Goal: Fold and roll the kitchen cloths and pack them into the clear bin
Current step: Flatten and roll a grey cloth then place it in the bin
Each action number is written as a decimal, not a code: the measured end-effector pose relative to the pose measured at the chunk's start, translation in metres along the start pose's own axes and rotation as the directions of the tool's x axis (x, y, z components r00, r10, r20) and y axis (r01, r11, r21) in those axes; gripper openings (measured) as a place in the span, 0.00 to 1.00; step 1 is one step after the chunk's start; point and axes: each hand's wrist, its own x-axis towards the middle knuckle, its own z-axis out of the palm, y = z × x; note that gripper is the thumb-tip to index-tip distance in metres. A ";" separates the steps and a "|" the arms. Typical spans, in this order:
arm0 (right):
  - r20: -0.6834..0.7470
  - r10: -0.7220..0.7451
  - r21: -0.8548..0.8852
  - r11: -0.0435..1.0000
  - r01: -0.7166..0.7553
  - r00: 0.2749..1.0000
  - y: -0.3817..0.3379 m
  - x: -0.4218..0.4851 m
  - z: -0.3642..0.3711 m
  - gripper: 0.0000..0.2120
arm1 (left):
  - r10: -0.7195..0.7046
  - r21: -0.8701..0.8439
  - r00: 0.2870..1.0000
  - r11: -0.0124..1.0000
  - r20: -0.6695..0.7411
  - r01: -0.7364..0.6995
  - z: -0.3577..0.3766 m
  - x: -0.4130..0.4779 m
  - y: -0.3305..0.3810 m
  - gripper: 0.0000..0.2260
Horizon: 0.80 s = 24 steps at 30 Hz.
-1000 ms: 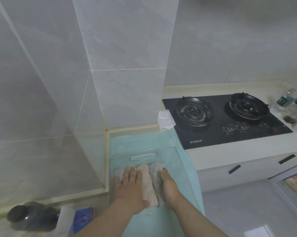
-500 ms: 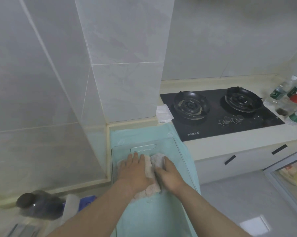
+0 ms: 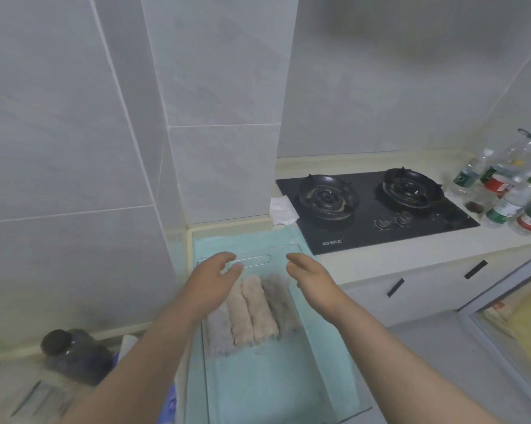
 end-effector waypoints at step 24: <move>0.577 -0.413 0.075 0.886 0.458 0.705 -0.016 -0.109 -0.127 0.15 | -0.337 -0.422 0.614 0.906 -0.714 0.007 0.082 -0.258 0.146 0.10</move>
